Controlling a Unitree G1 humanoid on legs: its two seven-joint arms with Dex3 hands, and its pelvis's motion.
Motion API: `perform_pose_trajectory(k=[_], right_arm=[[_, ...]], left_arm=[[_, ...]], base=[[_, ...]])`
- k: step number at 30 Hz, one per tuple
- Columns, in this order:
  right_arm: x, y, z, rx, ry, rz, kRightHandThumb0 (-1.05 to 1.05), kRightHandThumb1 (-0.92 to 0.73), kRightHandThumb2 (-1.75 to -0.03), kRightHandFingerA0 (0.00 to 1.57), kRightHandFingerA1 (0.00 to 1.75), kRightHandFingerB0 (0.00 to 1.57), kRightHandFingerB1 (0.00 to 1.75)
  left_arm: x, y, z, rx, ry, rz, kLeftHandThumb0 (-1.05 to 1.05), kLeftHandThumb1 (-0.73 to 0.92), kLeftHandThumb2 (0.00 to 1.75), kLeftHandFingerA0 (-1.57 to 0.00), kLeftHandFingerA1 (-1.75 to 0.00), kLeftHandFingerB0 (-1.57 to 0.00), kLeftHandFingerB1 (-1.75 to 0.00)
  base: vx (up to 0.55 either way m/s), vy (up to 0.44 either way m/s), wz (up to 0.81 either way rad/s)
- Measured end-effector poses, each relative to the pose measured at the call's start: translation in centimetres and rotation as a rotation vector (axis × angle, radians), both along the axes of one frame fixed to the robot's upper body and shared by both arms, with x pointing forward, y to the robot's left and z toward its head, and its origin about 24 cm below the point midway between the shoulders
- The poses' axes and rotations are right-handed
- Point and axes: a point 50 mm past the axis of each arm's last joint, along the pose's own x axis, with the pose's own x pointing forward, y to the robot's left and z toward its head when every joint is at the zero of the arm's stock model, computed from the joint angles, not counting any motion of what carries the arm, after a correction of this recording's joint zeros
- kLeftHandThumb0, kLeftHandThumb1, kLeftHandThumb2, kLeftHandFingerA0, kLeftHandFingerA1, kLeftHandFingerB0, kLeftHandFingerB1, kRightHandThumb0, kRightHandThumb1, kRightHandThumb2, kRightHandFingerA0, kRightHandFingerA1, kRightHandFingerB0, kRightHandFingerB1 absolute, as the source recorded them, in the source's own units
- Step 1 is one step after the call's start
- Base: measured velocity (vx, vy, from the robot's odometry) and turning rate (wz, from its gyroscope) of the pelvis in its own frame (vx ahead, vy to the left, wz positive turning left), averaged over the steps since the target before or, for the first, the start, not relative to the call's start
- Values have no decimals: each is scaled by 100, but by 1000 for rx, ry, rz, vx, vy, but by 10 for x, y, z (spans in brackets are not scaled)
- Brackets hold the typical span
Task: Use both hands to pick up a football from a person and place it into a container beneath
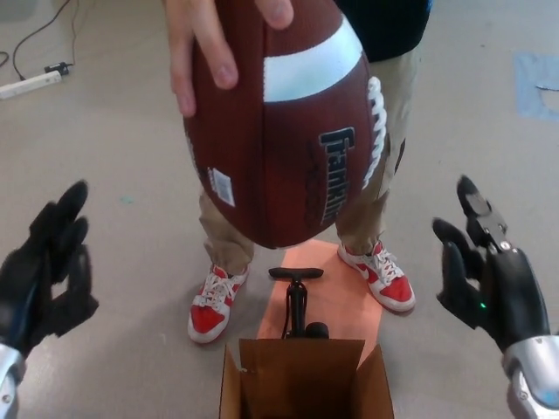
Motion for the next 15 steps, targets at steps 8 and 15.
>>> perform_pose_trajectory(k=[8, 15], right_arm=[[-4, 39, 41, 56, -185, 110, -94, -84, -115, 17, 29, 0, 11], [-12, 81, 79, 124, -316, 222, -98, -86, -114, 9, 16, 0, 5]], left_arm=[[0, -40, 43, -20, -198, -129, -88, 83, 120, -1, -19, 0, -15], [0, -91, 86, -96, -357, -258, -89, 89, 120, 0, -12, 0, -11]], base=[[0, 0, 0], [0, 0, 0]])
